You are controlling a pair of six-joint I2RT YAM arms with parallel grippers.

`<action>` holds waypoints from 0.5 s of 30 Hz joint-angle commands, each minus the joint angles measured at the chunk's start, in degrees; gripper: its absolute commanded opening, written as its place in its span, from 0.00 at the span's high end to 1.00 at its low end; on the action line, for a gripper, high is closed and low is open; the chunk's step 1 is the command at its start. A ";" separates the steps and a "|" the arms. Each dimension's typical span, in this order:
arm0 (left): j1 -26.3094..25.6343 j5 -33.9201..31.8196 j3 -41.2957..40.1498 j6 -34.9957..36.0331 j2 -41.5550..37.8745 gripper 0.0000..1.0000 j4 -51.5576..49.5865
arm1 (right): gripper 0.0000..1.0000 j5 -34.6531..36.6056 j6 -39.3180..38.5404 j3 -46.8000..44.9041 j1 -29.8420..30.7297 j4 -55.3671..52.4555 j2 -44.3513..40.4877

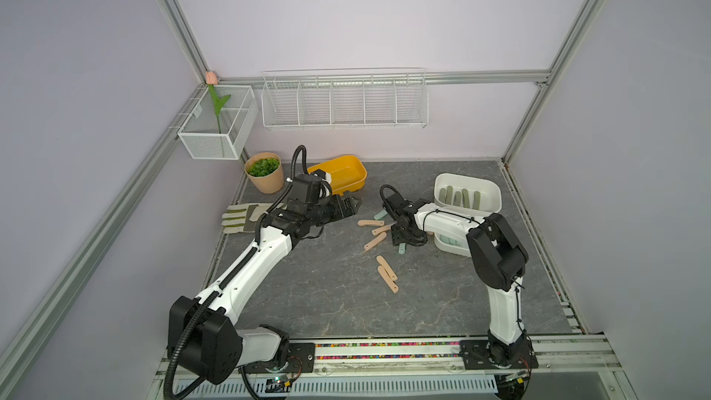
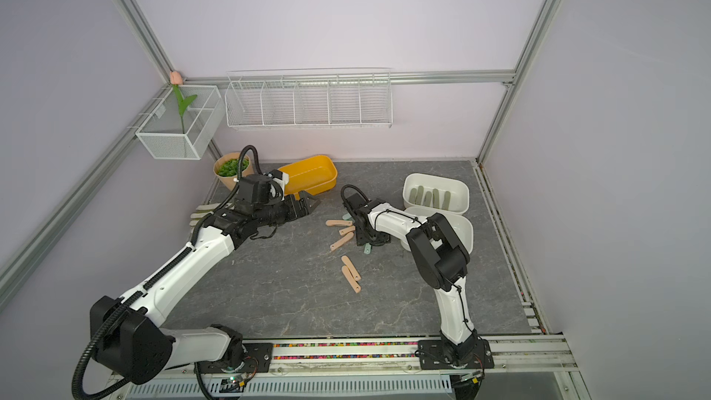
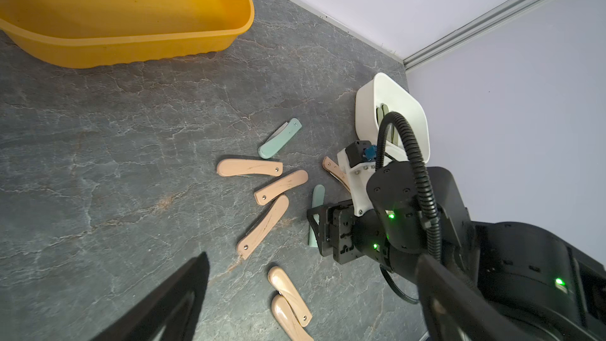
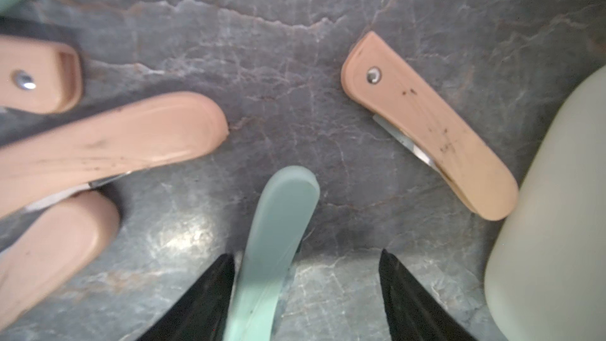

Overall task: Place the fruit knives into the storage box by color
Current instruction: Pick up the fruit knife from the center of the board.

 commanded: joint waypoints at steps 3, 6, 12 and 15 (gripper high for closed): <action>0.49 0.56 -0.26 -0.55 0.19 0.01 1.29 | 0.40 -2.77 0.49 -1.67 -0.33 1.12 -0.24; 0.41 0.48 -0.44 -0.64 0.17 0.01 1.38 | 0.44 -3.91 0.23 -1.55 -0.90 1.90 0.30; 0.49 0.57 -0.62 -0.81 0.15 0.01 1.46 | 0.50 -5.52 -0.25 -0.23 -2.09 2.26 1.92; 0.46 0.61 -0.71 -0.83 0.16 0.01 1.64 | 0.53 -6.08 -0.46 0.51 -2.38 2.20 2.53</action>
